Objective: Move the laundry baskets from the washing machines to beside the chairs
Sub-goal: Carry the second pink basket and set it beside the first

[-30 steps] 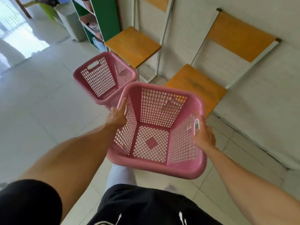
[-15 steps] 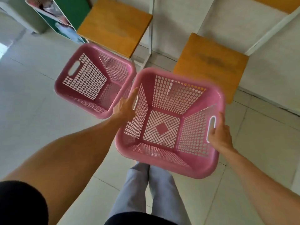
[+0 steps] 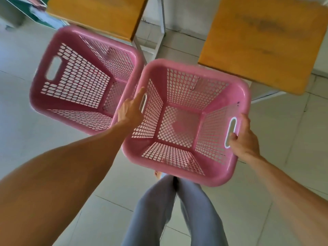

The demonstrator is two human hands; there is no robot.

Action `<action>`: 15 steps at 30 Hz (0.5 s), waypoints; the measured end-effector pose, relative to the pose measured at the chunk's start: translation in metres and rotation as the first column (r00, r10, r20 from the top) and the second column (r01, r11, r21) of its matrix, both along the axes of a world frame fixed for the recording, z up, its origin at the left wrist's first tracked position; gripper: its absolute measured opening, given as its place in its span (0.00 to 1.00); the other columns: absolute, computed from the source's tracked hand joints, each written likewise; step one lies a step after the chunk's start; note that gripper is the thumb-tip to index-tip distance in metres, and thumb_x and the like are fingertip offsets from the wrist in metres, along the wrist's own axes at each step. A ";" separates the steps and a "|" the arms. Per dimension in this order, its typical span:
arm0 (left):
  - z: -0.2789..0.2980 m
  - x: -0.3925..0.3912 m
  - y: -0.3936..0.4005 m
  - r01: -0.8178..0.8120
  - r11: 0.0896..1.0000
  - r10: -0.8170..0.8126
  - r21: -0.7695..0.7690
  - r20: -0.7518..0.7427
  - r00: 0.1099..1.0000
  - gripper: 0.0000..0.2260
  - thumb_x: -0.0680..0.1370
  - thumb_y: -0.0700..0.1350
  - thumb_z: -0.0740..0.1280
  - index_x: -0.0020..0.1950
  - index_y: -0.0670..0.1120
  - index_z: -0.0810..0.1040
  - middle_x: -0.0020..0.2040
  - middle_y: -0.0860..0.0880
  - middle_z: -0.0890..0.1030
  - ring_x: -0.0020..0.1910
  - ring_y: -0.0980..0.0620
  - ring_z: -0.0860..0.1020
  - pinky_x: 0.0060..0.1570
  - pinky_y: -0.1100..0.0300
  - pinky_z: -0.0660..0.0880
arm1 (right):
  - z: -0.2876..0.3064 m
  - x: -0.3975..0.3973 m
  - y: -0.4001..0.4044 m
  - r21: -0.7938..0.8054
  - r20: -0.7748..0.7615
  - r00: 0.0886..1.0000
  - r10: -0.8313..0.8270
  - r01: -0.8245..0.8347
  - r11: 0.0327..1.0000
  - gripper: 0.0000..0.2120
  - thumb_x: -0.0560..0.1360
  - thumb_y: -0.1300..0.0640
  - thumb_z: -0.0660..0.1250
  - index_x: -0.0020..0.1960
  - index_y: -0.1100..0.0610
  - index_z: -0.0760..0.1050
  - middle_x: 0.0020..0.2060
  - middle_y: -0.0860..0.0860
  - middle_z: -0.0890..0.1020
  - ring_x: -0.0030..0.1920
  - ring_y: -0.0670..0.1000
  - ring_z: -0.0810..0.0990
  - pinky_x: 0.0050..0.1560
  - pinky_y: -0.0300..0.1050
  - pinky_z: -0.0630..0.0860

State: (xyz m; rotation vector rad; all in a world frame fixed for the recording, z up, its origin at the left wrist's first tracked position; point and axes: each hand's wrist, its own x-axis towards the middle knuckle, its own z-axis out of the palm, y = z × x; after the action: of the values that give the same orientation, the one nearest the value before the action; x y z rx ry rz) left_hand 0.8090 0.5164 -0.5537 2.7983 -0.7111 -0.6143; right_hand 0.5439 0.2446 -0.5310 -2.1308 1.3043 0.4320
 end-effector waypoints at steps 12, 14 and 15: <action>-0.015 0.010 -0.002 -0.133 0.991 0.133 -0.008 -0.021 0.991 0.44 0.69 0.28 0.61 0.77 0.64 0.57 0.63 0.45 0.77 0.37 0.49 0.80 0.24 0.54 0.79 | -0.040 0.008 0.013 0.038 -0.037 0.999 0.017 -0.015 0.999 0.32 0.81 0.58 0.63 0.76 0.40 0.50 0.55 0.64 0.81 0.51 0.66 0.82 0.43 0.49 0.71; -0.014 0.005 -0.003 -0.152 0.988 0.152 -0.010 -0.009 0.988 0.43 0.69 0.29 0.62 0.77 0.63 0.59 0.61 0.44 0.77 0.44 0.46 0.81 0.29 0.52 0.81 | -0.040 0.004 0.015 0.049 -0.032 0.999 0.021 -0.020 0.999 0.32 0.81 0.58 0.64 0.76 0.40 0.50 0.54 0.63 0.82 0.50 0.65 0.82 0.43 0.49 0.71; -0.015 0.001 -0.004 -0.171 0.985 0.171 -0.012 -0.007 0.985 0.43 0.69 0.29 0.63 0.77 0.62 0.59 0.59 0.45 0.77 0.47 0.45 0.80 0.32 0.52 0.81 | -0.040 0.003 0.016 0.049 -0.028 0.999 0.021 -0.020 0.999 0.32 0.81 0.58 0.64 0.76 0.40 0.51 0.54 0.63 0.82 0.51 0.65 0.82 0.43 0.49 0.71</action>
State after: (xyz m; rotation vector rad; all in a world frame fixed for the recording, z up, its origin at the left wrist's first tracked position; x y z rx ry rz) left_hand 0.8103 0.5121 -0.5685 2.8056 -0.4650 -0.5834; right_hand 0.5467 0.2605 -0.5711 -2.1060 1.2759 0.4998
